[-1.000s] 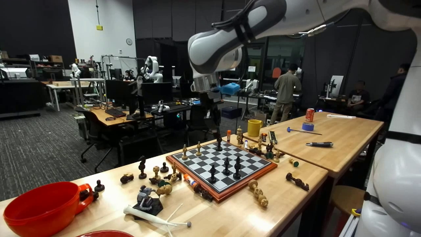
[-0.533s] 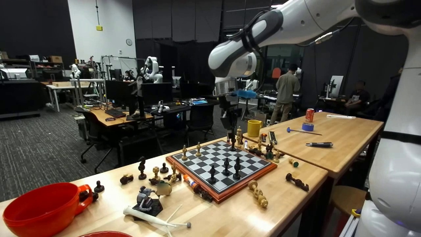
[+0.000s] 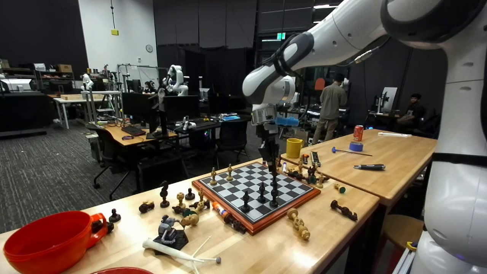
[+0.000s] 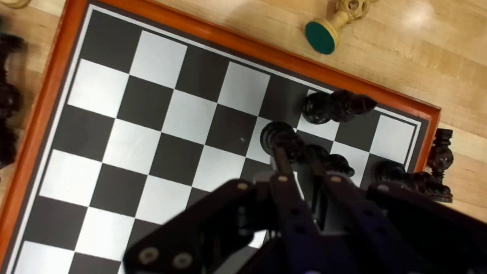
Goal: Move one piece to the chess board
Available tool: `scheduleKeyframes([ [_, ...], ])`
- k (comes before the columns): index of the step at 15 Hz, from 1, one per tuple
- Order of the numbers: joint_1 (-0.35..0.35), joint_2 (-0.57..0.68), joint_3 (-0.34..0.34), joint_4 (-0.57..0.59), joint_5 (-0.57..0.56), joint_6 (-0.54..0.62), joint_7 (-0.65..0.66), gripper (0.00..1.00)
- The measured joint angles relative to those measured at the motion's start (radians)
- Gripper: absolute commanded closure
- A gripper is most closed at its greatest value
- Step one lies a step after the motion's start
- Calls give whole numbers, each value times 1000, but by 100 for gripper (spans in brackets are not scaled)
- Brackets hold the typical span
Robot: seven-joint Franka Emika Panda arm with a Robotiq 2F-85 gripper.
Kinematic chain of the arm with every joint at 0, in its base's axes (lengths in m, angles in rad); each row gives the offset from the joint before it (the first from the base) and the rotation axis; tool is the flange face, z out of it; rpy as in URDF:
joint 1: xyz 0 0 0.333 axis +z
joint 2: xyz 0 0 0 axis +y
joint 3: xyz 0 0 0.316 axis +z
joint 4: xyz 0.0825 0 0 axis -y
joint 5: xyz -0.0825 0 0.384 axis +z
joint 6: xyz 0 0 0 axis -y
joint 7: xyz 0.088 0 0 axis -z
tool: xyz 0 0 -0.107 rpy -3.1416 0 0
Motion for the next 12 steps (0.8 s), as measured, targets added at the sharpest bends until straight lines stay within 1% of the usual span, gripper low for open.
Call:
scheduleKeyframes([
  [6, -13, 47, -1, 7, -11, 23, 29, 97],
  [11, -17, 72, -3, 7, -51, 32, 62, 97],
  [12, -17, 75, -3, 7, -61, 32, 69, 63],
])
